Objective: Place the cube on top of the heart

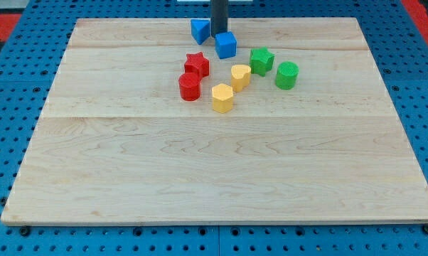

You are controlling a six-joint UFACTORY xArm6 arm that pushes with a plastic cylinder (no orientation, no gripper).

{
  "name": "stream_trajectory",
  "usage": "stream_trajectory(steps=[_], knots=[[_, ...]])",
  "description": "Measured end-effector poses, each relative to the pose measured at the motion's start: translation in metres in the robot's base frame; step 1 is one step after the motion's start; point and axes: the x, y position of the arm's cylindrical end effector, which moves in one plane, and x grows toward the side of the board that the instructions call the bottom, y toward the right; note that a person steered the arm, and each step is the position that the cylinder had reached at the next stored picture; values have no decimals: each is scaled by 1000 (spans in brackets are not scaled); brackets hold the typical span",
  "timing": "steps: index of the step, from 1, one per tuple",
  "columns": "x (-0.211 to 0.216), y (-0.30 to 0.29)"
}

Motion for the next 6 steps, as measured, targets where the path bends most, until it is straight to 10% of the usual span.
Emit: stream_trajectory(steps=[6], knots=[[-16, -13]])
